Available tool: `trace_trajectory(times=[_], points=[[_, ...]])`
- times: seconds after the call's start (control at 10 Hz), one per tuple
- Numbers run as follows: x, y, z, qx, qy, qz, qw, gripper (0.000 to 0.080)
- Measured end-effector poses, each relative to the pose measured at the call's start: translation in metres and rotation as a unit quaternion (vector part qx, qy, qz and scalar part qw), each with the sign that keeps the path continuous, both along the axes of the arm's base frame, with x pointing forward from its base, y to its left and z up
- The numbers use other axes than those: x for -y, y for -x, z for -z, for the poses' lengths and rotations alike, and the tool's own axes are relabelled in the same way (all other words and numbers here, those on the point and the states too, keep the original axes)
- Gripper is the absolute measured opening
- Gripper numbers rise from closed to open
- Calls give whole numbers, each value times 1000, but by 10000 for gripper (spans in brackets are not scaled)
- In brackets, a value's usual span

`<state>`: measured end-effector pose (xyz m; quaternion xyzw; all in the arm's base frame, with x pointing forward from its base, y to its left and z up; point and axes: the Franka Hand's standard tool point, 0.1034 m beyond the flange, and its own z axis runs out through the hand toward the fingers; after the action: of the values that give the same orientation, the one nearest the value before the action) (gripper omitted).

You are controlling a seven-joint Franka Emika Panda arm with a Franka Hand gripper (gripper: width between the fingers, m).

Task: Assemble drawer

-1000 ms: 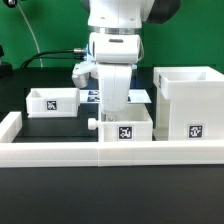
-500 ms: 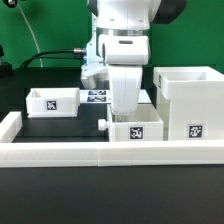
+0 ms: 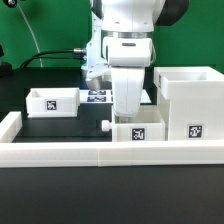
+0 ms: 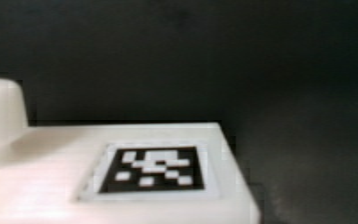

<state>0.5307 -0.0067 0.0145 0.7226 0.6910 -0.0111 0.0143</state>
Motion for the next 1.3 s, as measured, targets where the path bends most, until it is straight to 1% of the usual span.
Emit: trace_trajectory(times=[0.2, 0.3, 0.5, 0.7, 1.1, 1.3], points=[[0, 0, 0, 0, 0, 1, 1000, 42], [-2, 1, 2, 1, 0, -1, 1000, 42], [-3, 1, 2, 2, 11, -4, 1000, 42], [-2, 1, 1, -2, 16, 0, 1000, 42], [-1, -3, -5, -3, 17, 3, 1000, 42], [0, -3, -4, -4, 17, 4, 1000, 42]])
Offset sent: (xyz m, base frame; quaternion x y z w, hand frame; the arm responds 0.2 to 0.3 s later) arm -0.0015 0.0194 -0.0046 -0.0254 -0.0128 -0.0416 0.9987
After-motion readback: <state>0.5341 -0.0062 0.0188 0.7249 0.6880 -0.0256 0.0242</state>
